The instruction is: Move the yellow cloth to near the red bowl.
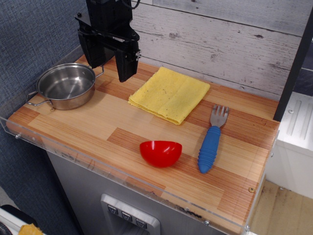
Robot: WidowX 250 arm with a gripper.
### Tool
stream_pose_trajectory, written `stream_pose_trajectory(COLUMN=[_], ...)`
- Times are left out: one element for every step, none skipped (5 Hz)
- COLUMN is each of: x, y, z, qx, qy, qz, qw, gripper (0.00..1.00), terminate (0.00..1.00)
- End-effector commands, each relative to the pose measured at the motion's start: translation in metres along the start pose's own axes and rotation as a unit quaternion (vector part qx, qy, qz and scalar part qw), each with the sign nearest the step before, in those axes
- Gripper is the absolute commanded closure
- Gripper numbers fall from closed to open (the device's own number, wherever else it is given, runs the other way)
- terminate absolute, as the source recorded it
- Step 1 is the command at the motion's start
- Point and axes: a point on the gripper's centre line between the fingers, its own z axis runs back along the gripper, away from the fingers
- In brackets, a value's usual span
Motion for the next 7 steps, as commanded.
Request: stream_pose_trajectory(x=[0.0,0.027,0.051,0.071,0.086,0.082,0.072], y=[0.0,-0.001,0.007,0.017,0.018,0.005,-0.007], z=[0.0,-0.012,-0.012,-0.01,-0.028,-0.044,-0.06], qx=[0.0,-0.006,-0.011,-0.017,-0.013,-0.008,0.005], qy=[0.0,0.001,0.004,0.002,0.012,0.007,0.004], qz=[0.0,-0.009,-0.032,-0.043,-0.038,-0.034,-0.035], qw=[1.0,0.9999,0.9994,0.9989,0.9991,0.9994,0.9994], gripper=[0.0,0.0,0.0,0.0,0.0,0.0,0.0], terminate=[0.0,0.0,0.0,0.0,0.0,0.0,0.0])
